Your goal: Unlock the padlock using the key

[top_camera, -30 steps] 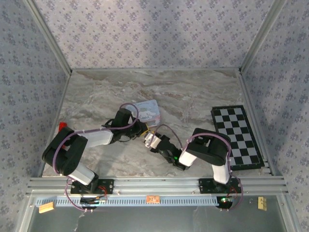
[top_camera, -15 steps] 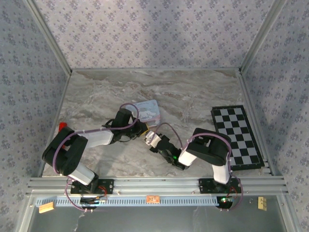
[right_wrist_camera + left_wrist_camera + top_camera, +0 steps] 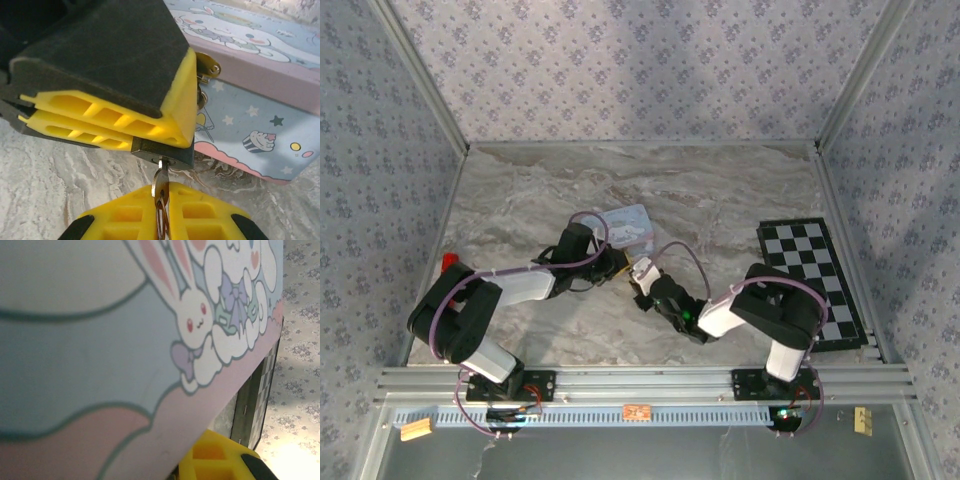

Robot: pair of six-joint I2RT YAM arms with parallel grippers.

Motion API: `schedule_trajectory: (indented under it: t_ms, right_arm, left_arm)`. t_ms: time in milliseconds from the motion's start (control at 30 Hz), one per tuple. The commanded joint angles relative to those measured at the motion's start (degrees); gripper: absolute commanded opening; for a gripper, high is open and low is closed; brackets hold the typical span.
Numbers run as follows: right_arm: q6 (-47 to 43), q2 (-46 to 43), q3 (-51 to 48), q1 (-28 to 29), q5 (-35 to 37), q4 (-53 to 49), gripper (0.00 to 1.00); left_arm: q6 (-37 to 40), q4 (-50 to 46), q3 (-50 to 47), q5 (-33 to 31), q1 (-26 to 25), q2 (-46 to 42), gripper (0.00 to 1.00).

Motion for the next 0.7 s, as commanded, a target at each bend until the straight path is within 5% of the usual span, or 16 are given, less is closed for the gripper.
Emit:
schedule_trajectory:
  t_ms: [0, 333, 667]
  right_arm:
    - [8.5, -2.3, 2.2, -1.7, -2.5, -2.7, 0.11]
    - [24.0, -3.5, 0.5, -5.8, -11.9, -2.0, 0.06]
    - [23.2, -3.5, 0.1, -5.1, -10.6, -2.9, 0.07]
  left_arm:
    - [-0.1, 0.4, -0.6, 1.9, -0.5, -0.8, 0.0]
    - [0.6, 0.6, -0.6, 1.7, -0.4, -0.2, 0.0]
    - [2.6, -0.7, -0.2, 0.9, 0.2, 0.0, 0.0]
